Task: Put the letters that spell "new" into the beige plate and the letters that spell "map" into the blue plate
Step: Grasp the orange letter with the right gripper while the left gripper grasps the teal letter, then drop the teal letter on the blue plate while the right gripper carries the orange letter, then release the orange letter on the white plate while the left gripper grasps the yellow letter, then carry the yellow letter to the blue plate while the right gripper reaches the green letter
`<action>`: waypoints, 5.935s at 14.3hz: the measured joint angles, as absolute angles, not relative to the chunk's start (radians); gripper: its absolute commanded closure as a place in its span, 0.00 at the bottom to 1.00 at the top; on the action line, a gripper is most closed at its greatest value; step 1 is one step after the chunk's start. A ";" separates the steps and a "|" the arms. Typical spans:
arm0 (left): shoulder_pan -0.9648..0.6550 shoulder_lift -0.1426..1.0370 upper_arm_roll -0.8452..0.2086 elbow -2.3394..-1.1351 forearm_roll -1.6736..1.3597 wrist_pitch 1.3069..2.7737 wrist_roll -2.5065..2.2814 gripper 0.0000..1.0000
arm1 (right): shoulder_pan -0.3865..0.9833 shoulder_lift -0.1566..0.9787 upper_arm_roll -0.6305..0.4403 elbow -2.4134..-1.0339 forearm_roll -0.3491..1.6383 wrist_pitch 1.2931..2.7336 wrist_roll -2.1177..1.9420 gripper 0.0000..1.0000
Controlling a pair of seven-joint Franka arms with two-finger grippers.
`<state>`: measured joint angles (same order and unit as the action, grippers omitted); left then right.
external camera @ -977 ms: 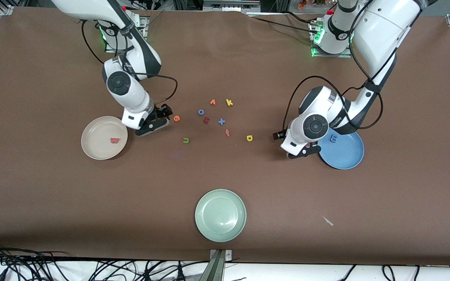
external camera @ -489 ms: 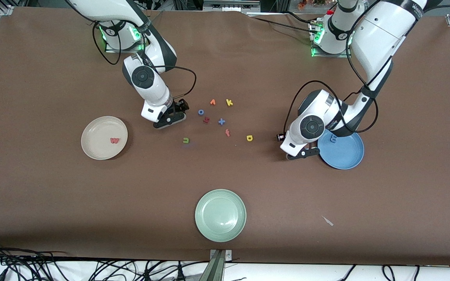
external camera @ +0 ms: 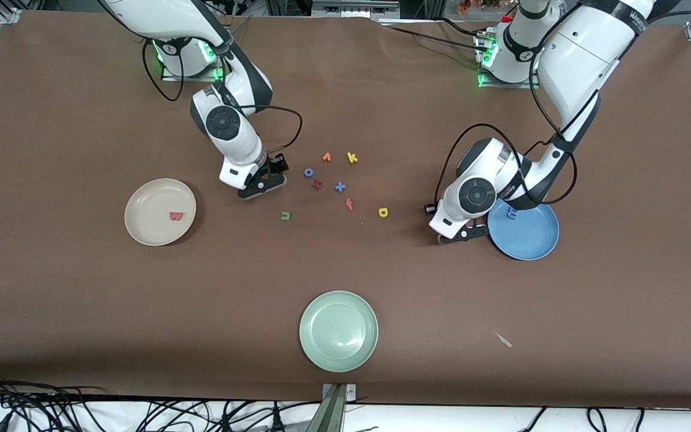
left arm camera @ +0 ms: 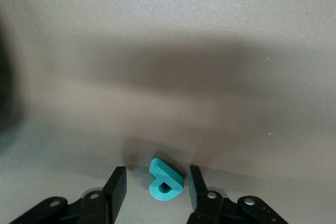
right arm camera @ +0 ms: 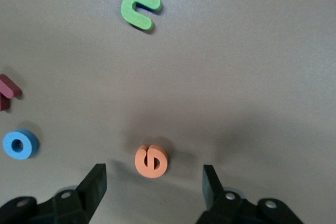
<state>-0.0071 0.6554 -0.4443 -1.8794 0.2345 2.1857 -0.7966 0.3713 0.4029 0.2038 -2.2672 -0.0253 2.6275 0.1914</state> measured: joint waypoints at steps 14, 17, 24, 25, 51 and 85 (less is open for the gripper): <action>0.047 0.577 -0.444 -1.810 0.236 2.022 -0.717 0.94 | 0.371 0.427 0.202 -2.255 -0.056 2.642 0.191 0.47; 0.128 0.561 -0.435 -1.790 0.238 1.982 -0.539 0.93 | 0.372 0.427 0.201 -2.253 -0.059 2.642 0.192 0.56; 0.318 0.608 -0.432 -1.794 0.238 2.021 -0.284 0.00 | 0.378 0.427 0.200 -2.252 -0.062 2.645 0.192 0.68; 0.314 0.612 -0.435 -1.794 0.238 2.023 -0.285 0.00 | 0.379 0.427 0.199 -2.252 -0.062 2.646 0.192 0.70; -0.218 0.799 -0.500 -1.629 0.324 2.203 -0.881 0.11 | 0.375 0.398 -0.142 -2.035 -0.144 2.318 -0.457 0.81; 0.159 0.675 -0.481 -1.573 0.352 1.788 -0.249 1.00 | 0.502 0.645 0.070 -1.766 0.024 2.315 0.592 0.00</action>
